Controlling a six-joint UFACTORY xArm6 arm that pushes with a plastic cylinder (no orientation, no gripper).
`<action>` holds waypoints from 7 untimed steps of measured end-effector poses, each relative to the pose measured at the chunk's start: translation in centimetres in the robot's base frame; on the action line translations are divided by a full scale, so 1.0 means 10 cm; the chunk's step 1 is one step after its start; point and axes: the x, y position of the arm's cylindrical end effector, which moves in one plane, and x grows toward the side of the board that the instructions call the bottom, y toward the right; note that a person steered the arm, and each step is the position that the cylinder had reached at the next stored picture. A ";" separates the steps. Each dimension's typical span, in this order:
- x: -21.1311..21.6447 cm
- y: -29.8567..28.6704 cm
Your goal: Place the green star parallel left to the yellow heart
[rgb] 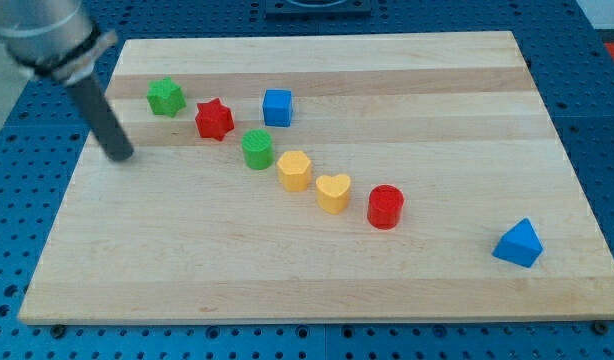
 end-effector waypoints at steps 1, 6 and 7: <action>-0.80 0.00; -0.15 0.48; 0.64 0.38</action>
